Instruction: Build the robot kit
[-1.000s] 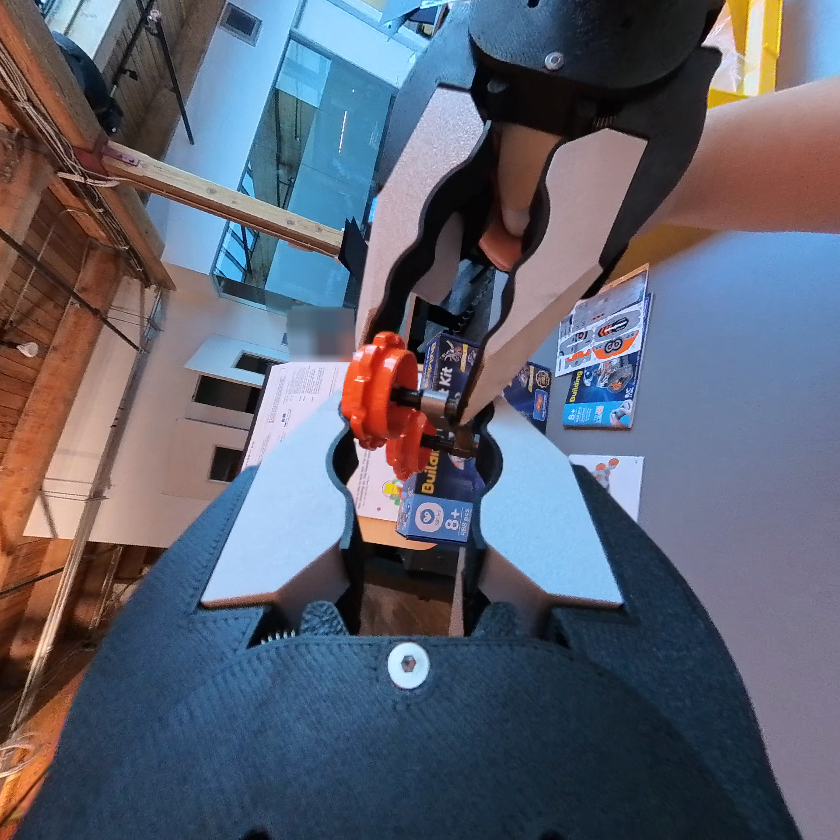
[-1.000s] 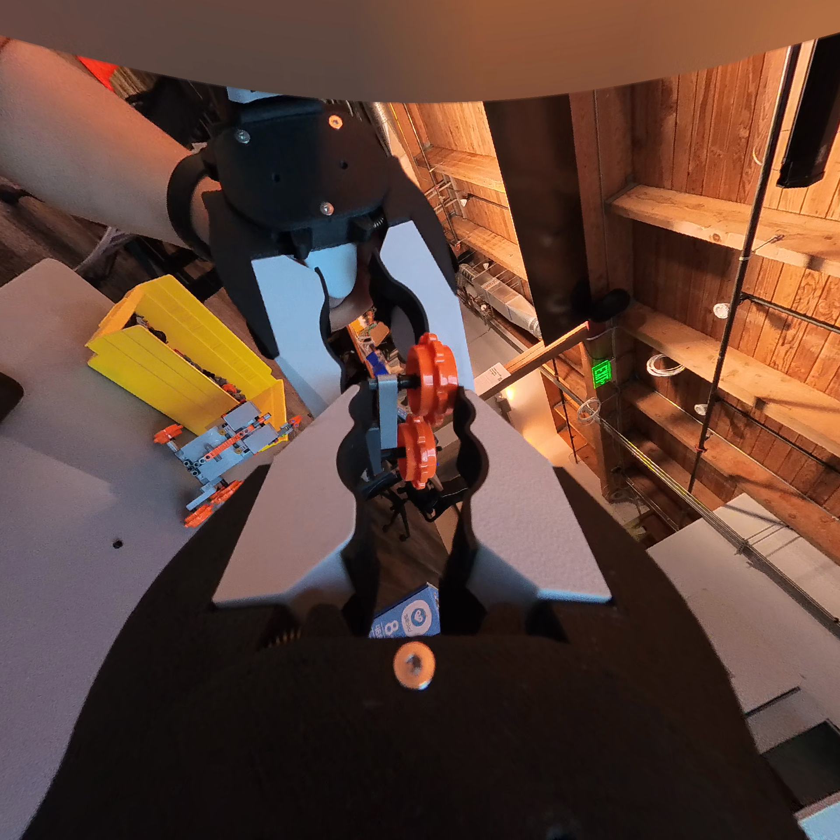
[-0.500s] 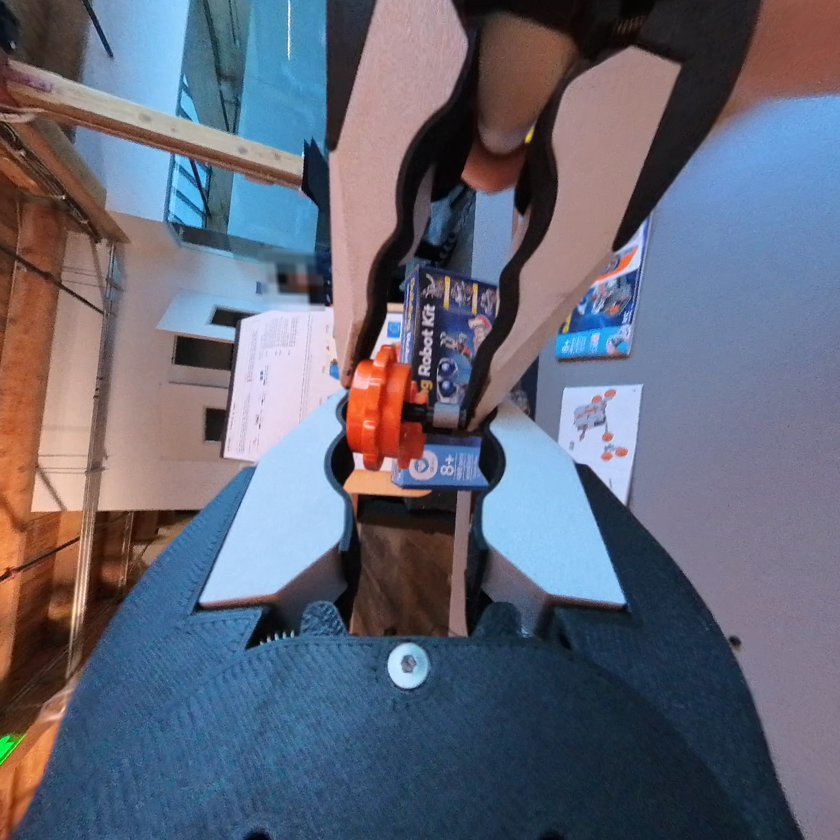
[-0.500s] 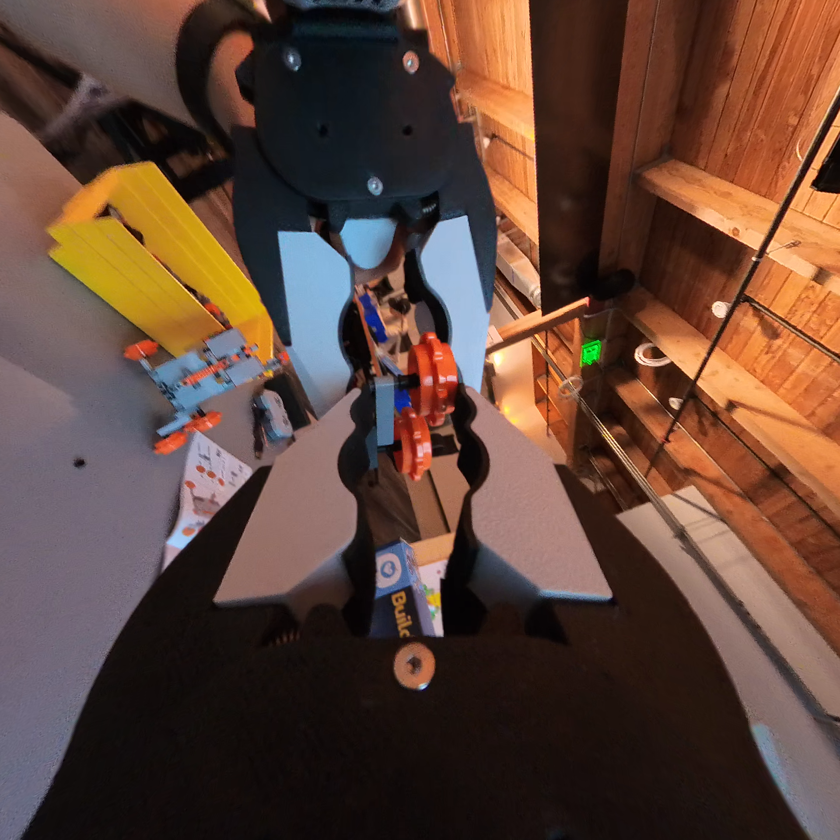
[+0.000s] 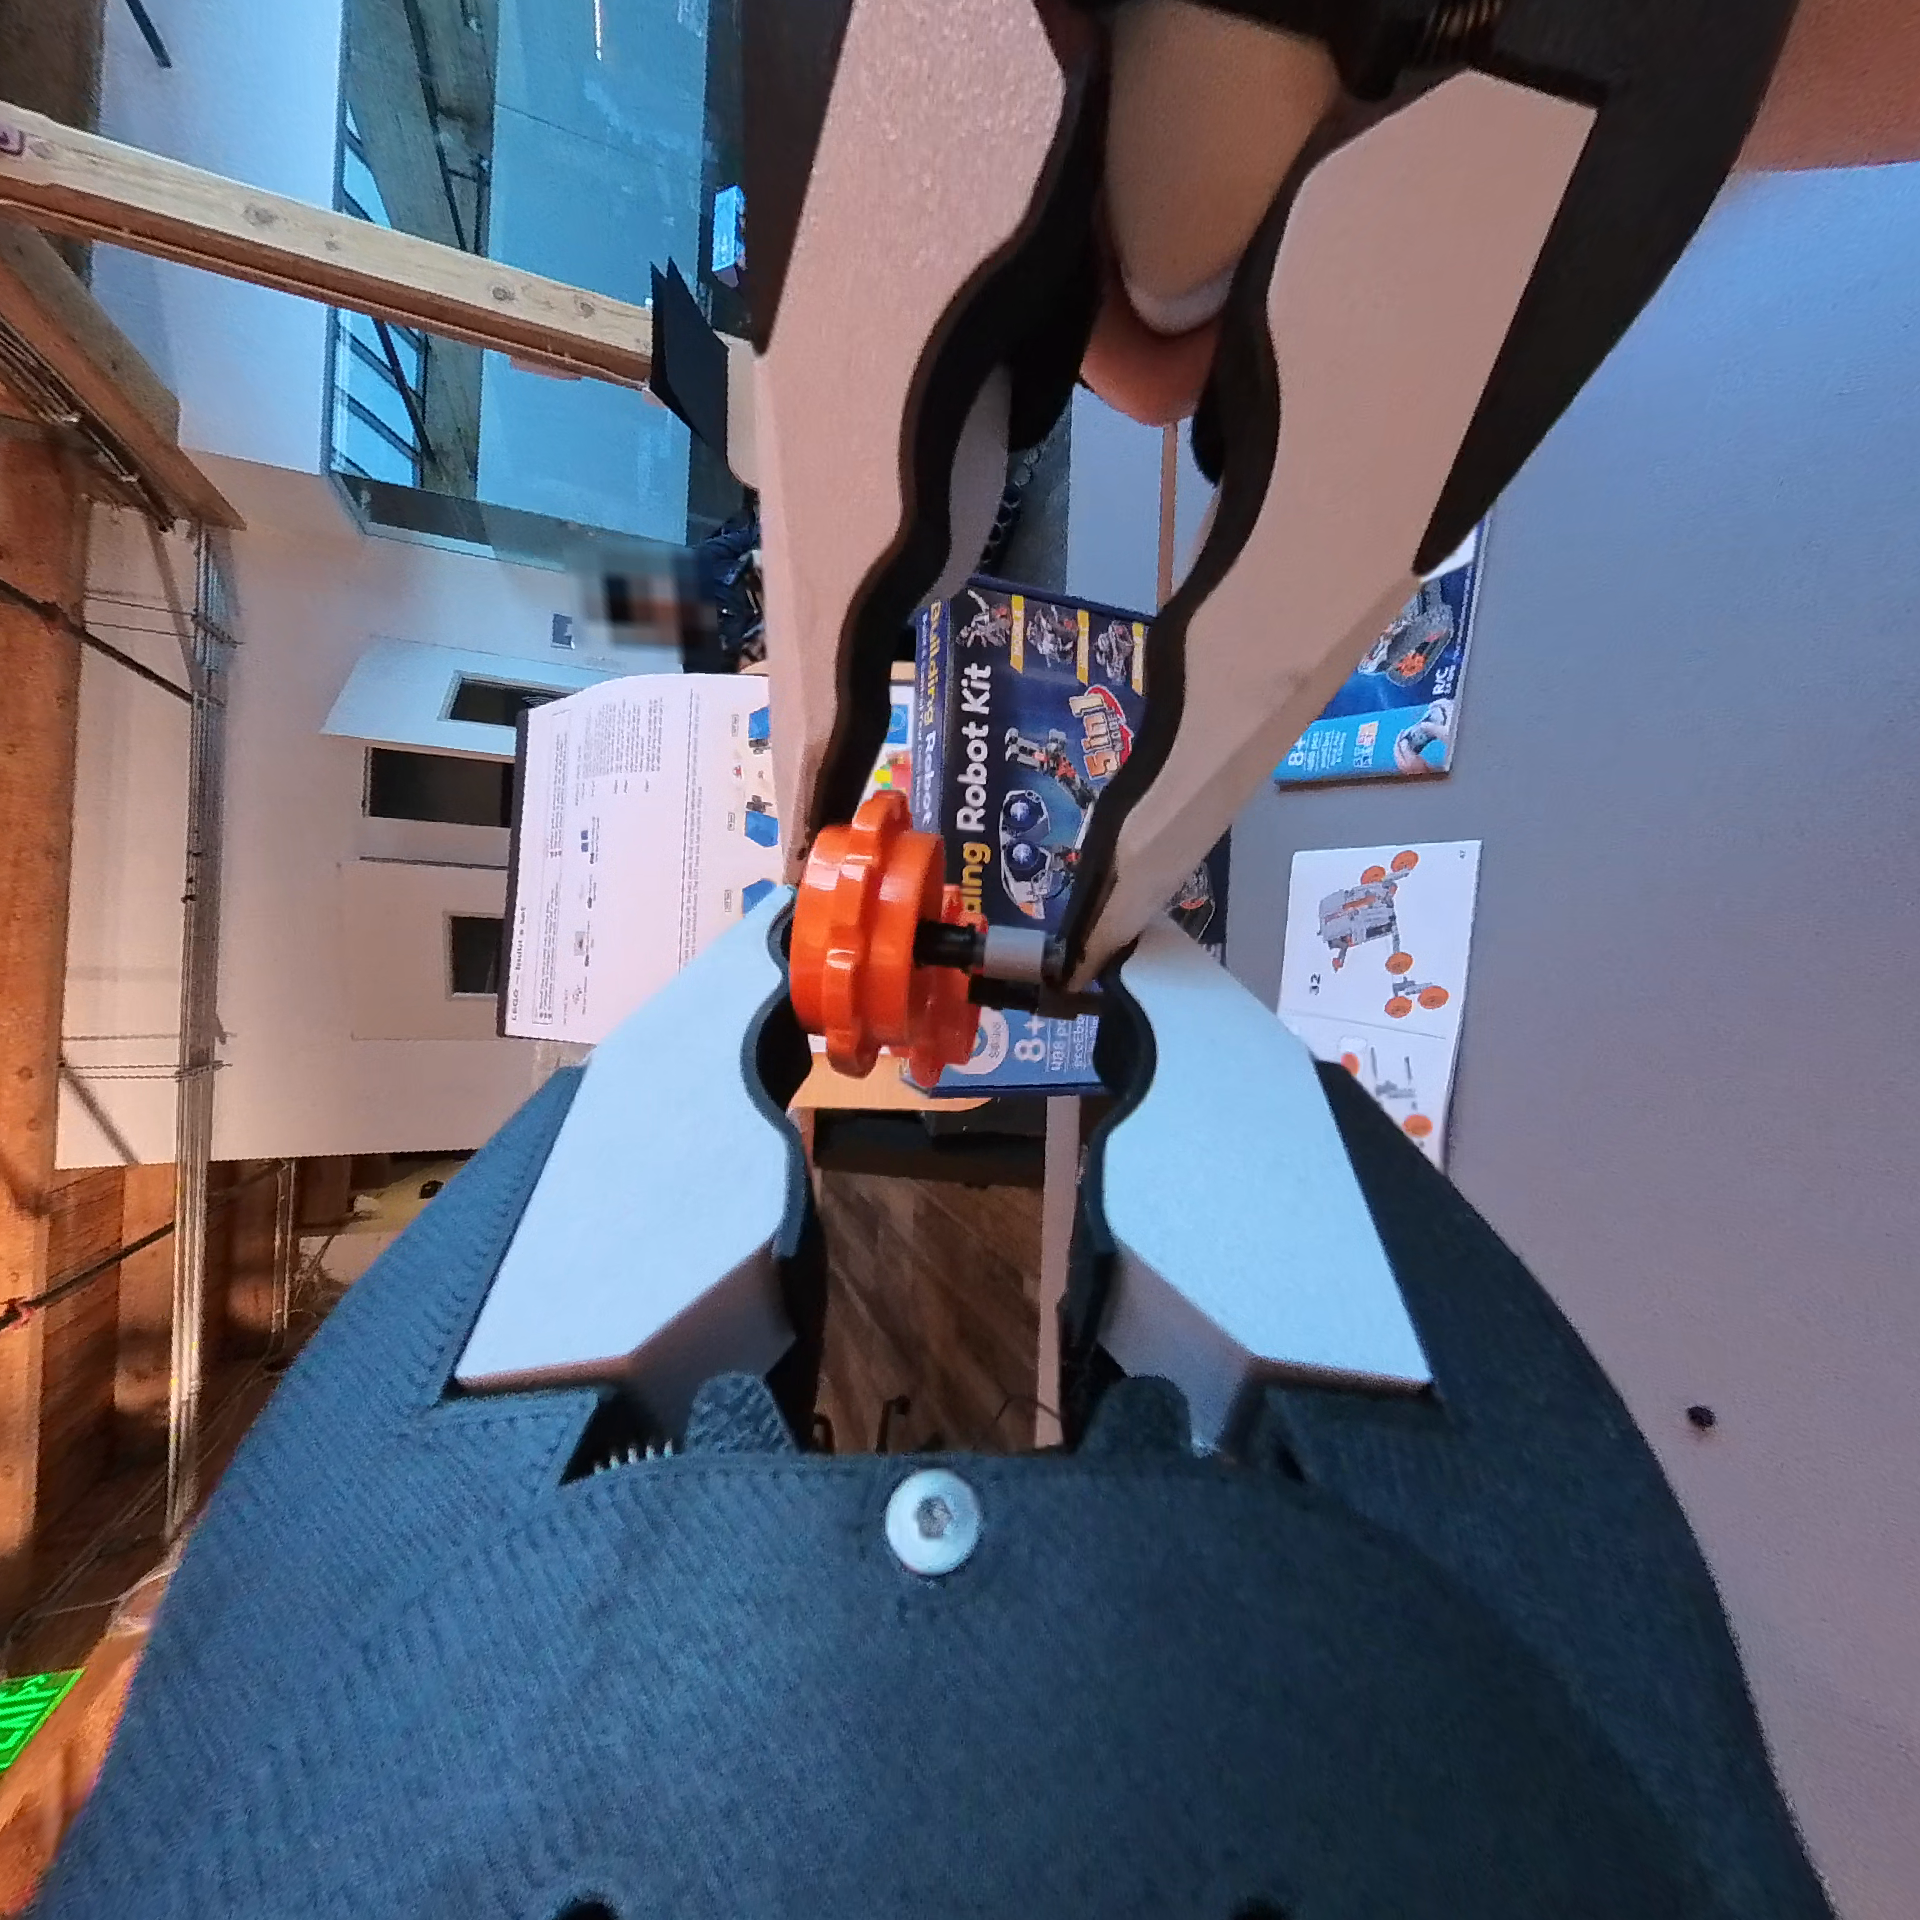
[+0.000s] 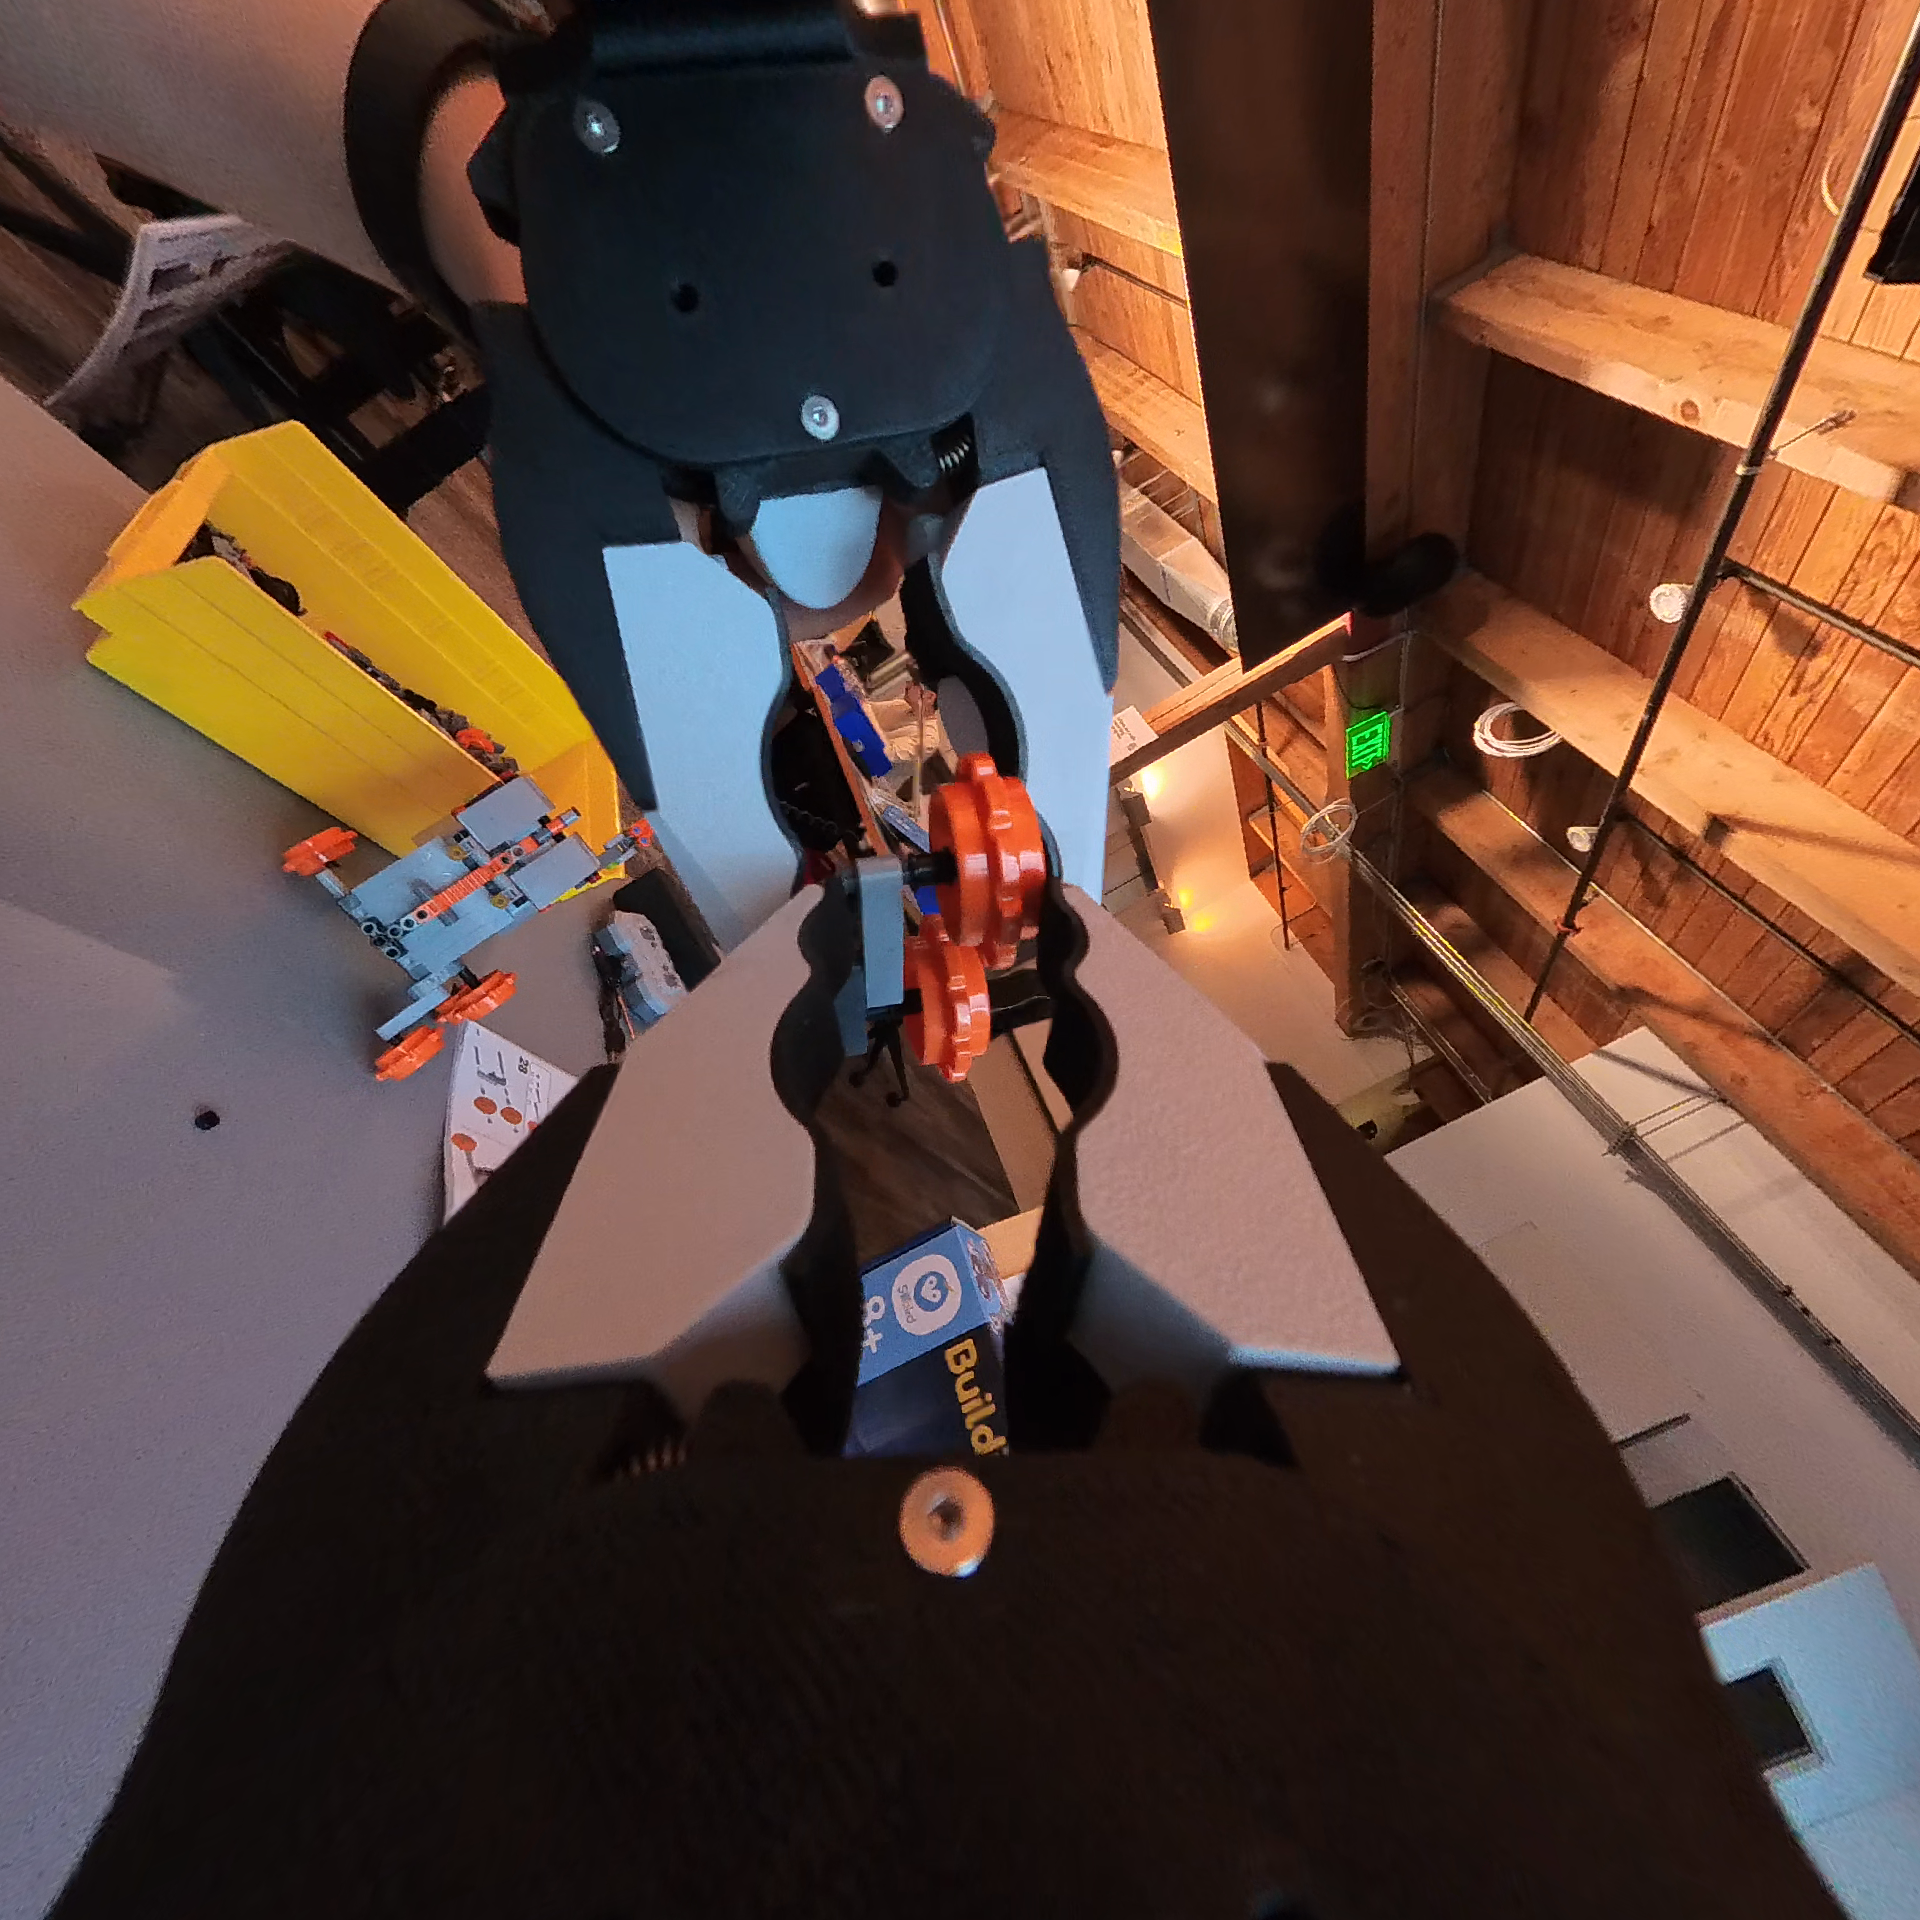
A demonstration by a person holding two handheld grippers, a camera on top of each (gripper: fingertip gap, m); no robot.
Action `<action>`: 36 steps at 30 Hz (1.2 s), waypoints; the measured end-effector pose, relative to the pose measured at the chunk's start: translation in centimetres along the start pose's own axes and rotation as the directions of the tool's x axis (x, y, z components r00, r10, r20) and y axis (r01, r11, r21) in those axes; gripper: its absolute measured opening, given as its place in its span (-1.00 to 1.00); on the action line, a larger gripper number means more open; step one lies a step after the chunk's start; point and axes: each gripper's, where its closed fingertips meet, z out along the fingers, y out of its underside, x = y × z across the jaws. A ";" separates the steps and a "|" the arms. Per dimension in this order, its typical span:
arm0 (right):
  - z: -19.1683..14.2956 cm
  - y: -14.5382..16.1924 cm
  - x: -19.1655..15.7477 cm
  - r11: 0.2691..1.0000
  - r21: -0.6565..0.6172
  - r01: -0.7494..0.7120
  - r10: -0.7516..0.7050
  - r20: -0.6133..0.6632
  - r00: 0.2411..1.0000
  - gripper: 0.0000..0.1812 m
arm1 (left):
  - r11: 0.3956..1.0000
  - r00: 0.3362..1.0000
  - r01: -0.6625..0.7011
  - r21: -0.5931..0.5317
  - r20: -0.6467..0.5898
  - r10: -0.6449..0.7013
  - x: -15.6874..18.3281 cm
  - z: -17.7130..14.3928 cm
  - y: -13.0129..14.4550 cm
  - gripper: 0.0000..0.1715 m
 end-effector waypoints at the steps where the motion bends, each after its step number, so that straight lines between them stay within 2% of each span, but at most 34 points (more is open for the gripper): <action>1: 0.0 0.1 0.1 1.000 -0.003 0.001 -0.001 -0.005 1.000 -0.61 | 1.000 1.000 -0.013 -0.004 0.007 0.013 -0.1 0.0 0.0 -0.40; 5: 0.3 0.5 0.2 1.000 -0.021 -0.013 0.012 -0.025 1.000 -0.61 | 0.998 0.998 -0.050 -0.040 0.022 0.051 -0.4 0.2 0.5 -0.41; 22: 0.7 1.4 -0.1 0.995 -0.033 -0.092 0.092 0.002 0.996 -0.64 | 0.999 1.000 -0.017 -0.049 -0.002 0.017 -0.1 0.6 1.4 -0.42; 36: 0.8 1.8 0.4 0.993 -0.028 -0.117 0.116 -0.031 0.993 -0.66 | 0.998 1.000 -0.017 -0.053 0.009 0.018 -0.5 1.1 1.6 -0.45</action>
